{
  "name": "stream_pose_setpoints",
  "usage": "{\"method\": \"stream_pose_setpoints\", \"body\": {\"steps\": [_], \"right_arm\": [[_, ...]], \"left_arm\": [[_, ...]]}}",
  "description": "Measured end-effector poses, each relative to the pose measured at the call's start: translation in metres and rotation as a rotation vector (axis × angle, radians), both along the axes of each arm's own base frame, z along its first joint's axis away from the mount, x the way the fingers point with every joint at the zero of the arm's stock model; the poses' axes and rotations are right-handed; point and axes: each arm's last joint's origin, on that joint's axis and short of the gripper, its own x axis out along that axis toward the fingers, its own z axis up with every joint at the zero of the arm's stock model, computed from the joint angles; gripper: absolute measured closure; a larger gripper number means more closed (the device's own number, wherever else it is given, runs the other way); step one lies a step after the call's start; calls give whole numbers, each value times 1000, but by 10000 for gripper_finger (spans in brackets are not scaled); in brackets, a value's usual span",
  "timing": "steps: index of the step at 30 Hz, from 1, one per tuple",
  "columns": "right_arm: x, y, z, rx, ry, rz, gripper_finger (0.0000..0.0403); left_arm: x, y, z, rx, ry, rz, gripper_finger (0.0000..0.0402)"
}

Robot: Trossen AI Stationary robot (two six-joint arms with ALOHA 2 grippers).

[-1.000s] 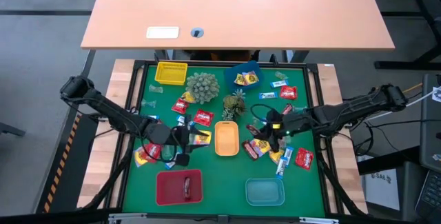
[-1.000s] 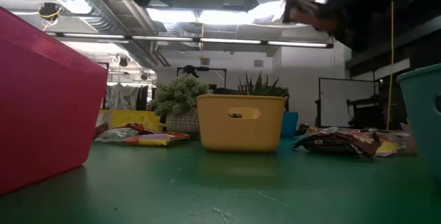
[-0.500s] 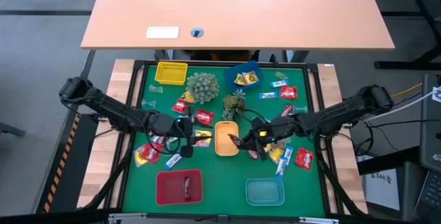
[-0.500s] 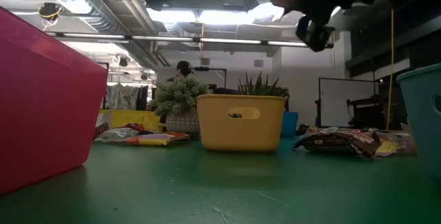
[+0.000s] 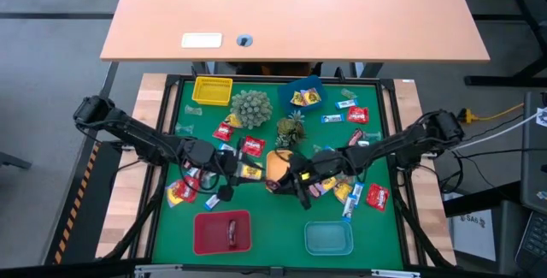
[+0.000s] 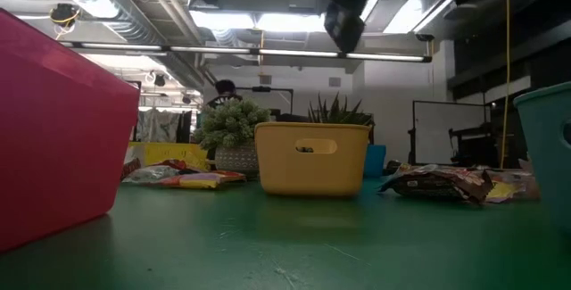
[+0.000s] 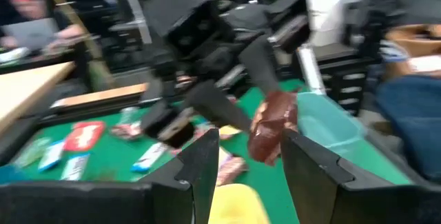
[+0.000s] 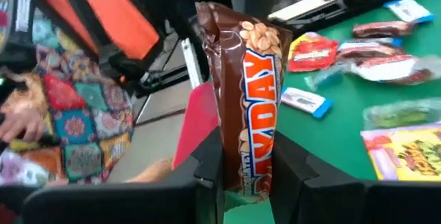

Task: Sort candy
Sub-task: Put the brown chocolate bar into the red bin

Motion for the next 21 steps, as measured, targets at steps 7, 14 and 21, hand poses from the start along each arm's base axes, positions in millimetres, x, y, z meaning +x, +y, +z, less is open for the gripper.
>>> {"method": "stream_pose_setpoints", "body": {"steps": [7, 14, 21], "right_arm": [[15, 4, 5, -33, 8, 14, 331], [19, -2, 6, -34, 3, -12, 331], [20, -4, 6, -30, 4, -20, 331]], "left_arm": [[-1, -4, 0, -8, 4, -69, 258], [-1, -5, -1, -13, 13, -115, 258], [-1, -5, -1, -11, 11, -107, 278]]}}
